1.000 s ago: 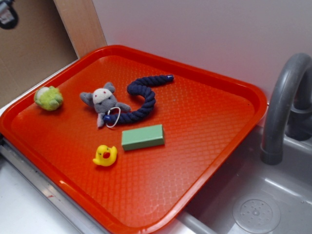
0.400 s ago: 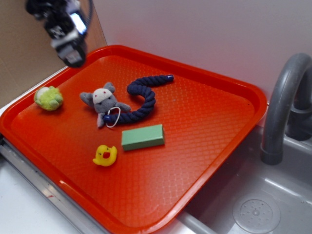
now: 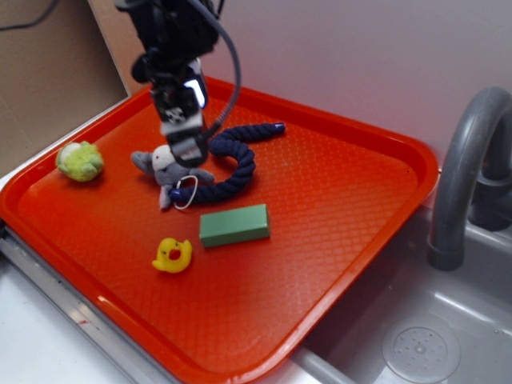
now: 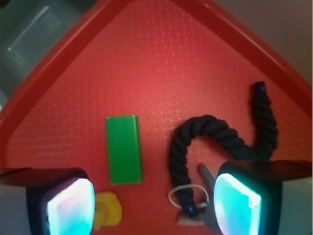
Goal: Grab the green block.
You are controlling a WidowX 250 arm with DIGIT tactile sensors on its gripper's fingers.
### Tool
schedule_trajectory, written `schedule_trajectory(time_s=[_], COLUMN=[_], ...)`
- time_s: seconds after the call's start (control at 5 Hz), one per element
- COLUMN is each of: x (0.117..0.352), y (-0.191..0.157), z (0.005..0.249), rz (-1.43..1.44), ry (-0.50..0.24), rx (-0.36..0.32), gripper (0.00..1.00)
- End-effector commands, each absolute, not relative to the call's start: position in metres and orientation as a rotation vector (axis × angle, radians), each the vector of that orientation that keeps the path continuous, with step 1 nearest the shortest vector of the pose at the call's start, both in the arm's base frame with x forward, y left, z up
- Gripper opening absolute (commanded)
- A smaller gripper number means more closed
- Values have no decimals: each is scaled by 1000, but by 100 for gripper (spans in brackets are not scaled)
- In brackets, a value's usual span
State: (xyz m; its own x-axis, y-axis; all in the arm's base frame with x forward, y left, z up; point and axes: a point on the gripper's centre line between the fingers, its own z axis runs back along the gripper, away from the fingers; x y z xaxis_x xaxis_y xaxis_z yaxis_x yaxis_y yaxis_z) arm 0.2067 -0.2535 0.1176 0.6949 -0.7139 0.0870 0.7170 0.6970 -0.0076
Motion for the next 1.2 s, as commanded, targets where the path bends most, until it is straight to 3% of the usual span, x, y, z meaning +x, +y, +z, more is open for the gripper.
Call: schedule_trajectory(time_s=[0.0,0.2,0.4,0.8,1.0], x=[186,177,176,178,178], y=[-284,-286,-286,-269,-268], z=[92,69,55,35,40], rz=[-926,-964,-974,-874,-853], ry=[-46,-11,55,145,139], rx=[-96,-99,-23,30,57], gripper=[100,100,100,100,0])
